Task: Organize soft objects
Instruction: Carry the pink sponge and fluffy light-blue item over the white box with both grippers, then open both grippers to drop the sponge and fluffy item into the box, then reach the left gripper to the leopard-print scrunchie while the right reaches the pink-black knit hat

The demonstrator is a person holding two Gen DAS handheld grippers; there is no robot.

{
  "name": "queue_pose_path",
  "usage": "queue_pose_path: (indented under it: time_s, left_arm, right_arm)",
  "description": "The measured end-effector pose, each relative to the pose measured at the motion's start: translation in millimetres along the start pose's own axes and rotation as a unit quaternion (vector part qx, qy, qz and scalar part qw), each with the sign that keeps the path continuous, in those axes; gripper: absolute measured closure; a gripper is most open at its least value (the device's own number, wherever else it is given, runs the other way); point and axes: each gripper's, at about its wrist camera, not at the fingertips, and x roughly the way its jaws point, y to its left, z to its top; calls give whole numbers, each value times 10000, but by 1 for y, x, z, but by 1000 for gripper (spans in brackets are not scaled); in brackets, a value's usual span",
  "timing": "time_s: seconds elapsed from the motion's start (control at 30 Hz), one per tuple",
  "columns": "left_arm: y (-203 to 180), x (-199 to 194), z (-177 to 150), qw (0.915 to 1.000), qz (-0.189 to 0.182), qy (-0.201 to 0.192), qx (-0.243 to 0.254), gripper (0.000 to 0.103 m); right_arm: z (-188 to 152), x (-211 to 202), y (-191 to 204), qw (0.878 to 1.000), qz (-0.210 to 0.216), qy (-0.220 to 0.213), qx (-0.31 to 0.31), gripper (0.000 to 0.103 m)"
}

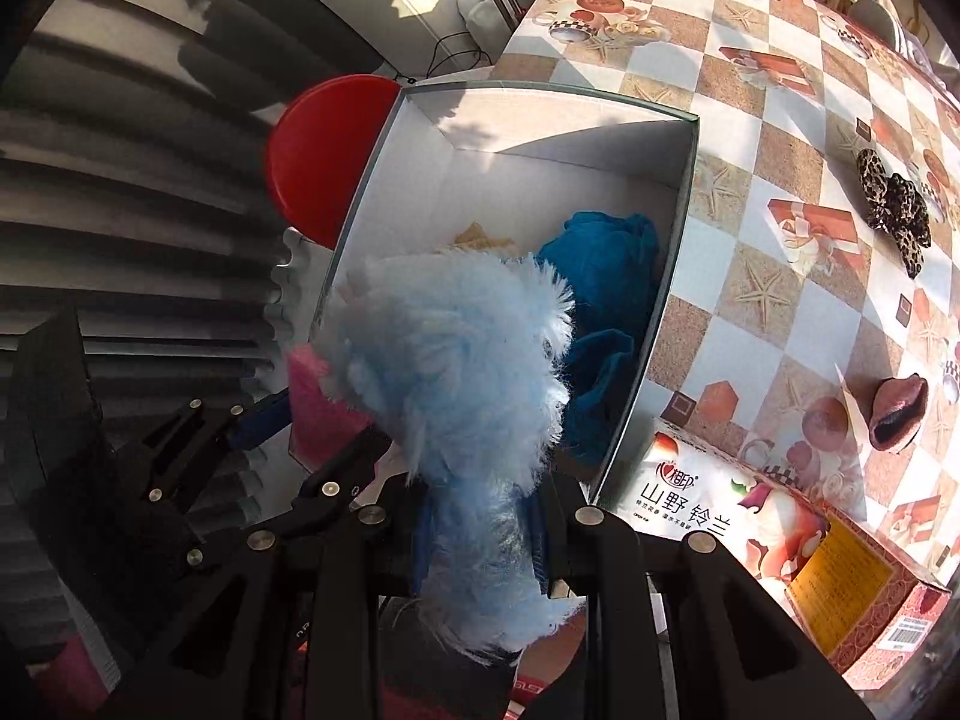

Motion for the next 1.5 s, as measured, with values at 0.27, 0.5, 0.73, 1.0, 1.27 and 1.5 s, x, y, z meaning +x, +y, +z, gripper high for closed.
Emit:
queue_pose_path:
  time_s: [0.27, 0.5, 0.73, 1.0, 1.27, 1.5]
  left_arm:
    - [2, 3, 1, 10000, 11, 31, -35, 46]
    - [9, 0, 3, 9996, -186, 46, -208, 17]
    - [3, -14, 11, 9936, -1063, -147, -355, 0]
    - [-54, -26, 48, 9900, -1368, -221, 259, 0]
    - [-117, -11, 63, 9874, -1412, 139, 697, 0]
    - [-148, 7, 75, 9896, -1127, 506, 738, 0]
  right_arm:
    - [4, 3, 2, 10000, 88, 7, -19, 59]
    - [4, -4, -7, 9997, 71, -98, 219, 10]
    - [-2, -30, -44, 9970, -15, -158, 761, 0]
    - [-23, -102, -139, 9853, -180, -257, 1681, 0]
    - [-35, -117, -241, 9753, -1009, 176, 1957, 0]
    - [-6, -43, -295, 9780, -800, 1009, 1641, 0]
